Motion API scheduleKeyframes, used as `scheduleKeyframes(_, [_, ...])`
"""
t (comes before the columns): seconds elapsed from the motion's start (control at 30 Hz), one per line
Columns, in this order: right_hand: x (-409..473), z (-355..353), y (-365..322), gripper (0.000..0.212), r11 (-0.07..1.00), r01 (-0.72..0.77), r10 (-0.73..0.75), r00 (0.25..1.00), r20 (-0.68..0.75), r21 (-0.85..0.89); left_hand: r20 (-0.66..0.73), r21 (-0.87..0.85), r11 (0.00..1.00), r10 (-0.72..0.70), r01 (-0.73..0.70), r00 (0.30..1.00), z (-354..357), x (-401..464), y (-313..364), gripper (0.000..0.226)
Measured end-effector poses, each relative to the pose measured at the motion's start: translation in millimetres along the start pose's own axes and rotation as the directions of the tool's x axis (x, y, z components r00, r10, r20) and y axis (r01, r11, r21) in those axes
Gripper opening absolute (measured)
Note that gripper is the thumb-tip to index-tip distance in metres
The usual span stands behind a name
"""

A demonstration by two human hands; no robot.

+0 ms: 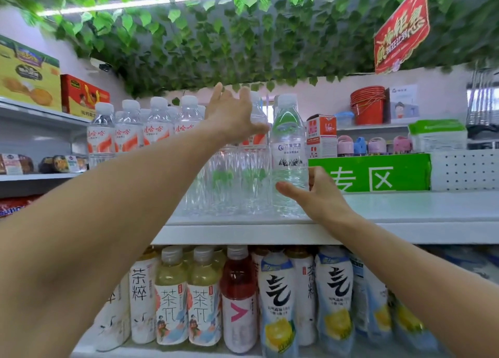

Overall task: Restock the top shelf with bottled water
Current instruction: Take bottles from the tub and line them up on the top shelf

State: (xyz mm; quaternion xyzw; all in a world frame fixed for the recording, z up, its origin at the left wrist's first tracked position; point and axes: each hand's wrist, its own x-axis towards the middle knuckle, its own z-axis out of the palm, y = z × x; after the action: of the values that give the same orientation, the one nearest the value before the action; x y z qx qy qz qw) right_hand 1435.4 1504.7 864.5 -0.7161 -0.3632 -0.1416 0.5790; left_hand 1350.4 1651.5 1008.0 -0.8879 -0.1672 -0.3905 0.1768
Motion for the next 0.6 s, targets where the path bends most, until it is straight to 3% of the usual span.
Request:
scheduleKeyframes(0.33, [0, 0, 0, 0.067, 1.000, -0.004, 0.004, 1.000, -0.013, -0.014, 0.107, -0.178, 0.984, 0.034, -0.014, 0.994, -16, -2, -2, 0.091])
scheduleKeyframes(0.47, [3, 2, -1, 0.071, 0.999, -0.018, 0.017, 1.000, -0.016, -0.028, 0.122, -0.243, 0.970, 0.022, 0.009, 0.992, -18, -3, -7, 0.079])
scheduleKeyframes(0.6, [9, 5, 0, 0.077, 0.998, -0.047, 0.046, 0.999, -0.016, -0.037, 0.102, -0.318, 0.948, 0.009, 0.025, 0.995, -10, -7, -9, 0.082])
